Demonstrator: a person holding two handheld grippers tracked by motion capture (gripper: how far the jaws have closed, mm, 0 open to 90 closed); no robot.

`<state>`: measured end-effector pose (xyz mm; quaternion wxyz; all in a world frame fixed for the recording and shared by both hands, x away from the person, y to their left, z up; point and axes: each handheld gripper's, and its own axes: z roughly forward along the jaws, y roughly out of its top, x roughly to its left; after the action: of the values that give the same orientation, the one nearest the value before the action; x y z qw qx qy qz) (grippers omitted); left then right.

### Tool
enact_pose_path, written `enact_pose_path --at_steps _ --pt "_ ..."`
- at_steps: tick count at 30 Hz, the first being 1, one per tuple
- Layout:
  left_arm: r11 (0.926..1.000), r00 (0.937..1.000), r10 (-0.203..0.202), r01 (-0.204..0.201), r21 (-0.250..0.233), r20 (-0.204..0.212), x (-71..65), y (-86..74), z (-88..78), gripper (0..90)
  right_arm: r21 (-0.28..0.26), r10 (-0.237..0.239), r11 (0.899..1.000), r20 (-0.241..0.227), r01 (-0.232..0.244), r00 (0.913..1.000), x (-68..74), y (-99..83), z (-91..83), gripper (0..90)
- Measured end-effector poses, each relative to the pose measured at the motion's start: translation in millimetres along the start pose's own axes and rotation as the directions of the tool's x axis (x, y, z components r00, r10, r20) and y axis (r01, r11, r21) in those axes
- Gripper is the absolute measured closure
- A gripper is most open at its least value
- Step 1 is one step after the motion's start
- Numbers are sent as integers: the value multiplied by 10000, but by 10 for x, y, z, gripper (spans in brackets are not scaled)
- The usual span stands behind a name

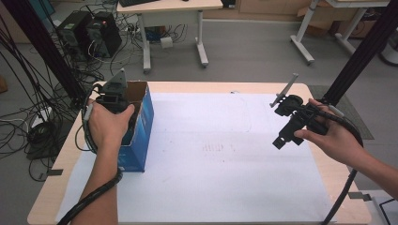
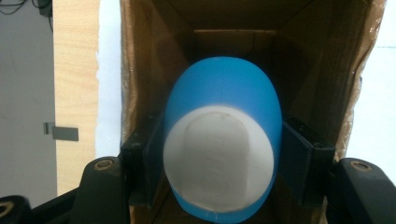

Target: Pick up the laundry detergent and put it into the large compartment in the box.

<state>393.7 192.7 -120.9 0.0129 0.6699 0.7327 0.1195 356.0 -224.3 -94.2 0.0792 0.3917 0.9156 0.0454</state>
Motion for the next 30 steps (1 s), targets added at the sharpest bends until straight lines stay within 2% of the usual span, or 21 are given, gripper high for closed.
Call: enact_pose_path --at_steps 25,30 --pt "9999 9998 -136 137 -50 144 27 -13 20 378 39 4 10000 -53 -3 10000 4 29 59 54" --pt "9999 9997 -153 153 -6 185 45 -31 11 335 47 62 10000 -31 -62 10000 1 18 56 54"
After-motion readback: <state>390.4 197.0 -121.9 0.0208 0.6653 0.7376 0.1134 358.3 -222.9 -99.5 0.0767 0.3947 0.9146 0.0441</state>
